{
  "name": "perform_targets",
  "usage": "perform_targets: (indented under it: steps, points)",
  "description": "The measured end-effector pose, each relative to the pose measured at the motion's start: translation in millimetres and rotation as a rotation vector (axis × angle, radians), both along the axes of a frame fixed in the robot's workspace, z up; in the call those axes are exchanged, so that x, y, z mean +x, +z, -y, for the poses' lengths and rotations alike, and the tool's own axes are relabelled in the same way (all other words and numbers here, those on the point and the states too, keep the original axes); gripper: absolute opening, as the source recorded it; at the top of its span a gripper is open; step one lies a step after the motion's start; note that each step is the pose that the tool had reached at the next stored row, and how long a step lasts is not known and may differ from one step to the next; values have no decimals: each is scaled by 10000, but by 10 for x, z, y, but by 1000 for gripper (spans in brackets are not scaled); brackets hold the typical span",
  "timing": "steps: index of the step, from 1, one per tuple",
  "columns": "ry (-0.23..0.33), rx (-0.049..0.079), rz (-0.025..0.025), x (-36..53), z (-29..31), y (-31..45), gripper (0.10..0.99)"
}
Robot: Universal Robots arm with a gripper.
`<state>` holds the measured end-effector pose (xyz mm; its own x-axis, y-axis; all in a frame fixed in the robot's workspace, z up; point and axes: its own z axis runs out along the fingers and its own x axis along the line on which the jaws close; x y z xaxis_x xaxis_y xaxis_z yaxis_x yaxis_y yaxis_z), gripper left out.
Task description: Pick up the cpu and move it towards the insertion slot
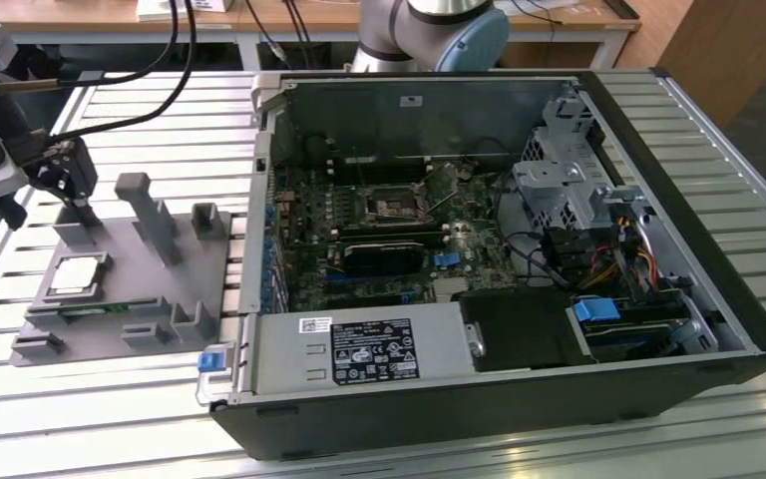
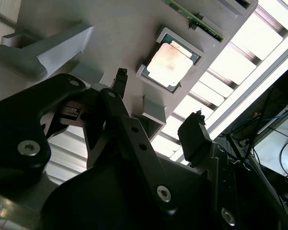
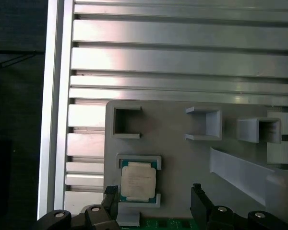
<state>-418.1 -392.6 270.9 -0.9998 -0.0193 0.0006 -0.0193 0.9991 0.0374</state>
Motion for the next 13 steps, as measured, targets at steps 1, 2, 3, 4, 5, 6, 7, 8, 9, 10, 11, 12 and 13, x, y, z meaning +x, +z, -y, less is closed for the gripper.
perform_targets:
  steps: [1, 2, 3, 4, 5, 6, 7, 8, 9, 10, 11, 12, 13]
  points:
    - [0, 0, 1, 0, 0, -5, 706]
    - [1, 0, 0, 0, 0, -9, 706]
    - [0, 0, 0, 0, 0, -14, 706]
    - [0, 0, 0, 0, 0, -19, 706]
    - [0, 0, 0, 0, 0, -23, 706]
    - [0, 0, 0, 0, 0, -27, 706]
    - [0, 0, -1, 0, 0, -31, 706]
    - [0, 0, -1, 0, 0, -34, 706]
    - [0, 1, 0, 0, 0, -38, 706]
    - [0, 1, -1, 0, 0, -42, 706]
    - [0, 1, -1, 0, 0, -46, 706]
    - [0, 1, -1, 0, 0, -50, 706]
    - [0, 0, -1, 0, 0, -53, 706]
